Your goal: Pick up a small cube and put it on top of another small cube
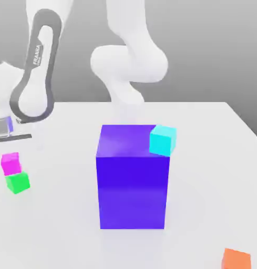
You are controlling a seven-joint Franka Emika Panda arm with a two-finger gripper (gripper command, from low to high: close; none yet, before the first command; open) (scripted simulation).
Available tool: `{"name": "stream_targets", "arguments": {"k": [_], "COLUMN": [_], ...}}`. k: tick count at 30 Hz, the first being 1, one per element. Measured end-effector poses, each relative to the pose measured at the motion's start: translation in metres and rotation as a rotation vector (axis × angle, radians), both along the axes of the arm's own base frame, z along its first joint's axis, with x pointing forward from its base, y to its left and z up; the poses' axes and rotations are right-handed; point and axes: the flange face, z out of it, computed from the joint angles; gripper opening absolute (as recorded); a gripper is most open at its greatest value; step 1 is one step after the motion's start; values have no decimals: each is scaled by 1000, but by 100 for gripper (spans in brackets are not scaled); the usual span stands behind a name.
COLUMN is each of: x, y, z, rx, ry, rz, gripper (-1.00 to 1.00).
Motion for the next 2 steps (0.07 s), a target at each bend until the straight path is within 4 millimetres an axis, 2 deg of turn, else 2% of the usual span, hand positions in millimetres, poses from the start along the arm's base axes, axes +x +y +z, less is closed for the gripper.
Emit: {"name": "stream_targets", "arguments": {"k": [1, 2], "x": [-1, -1], "y": [1, 1], "z": [-4, -7], "rx": [2, 4], "ry": [5, 8], "rz": [1, 2], "gripper": [-100, 100]}}
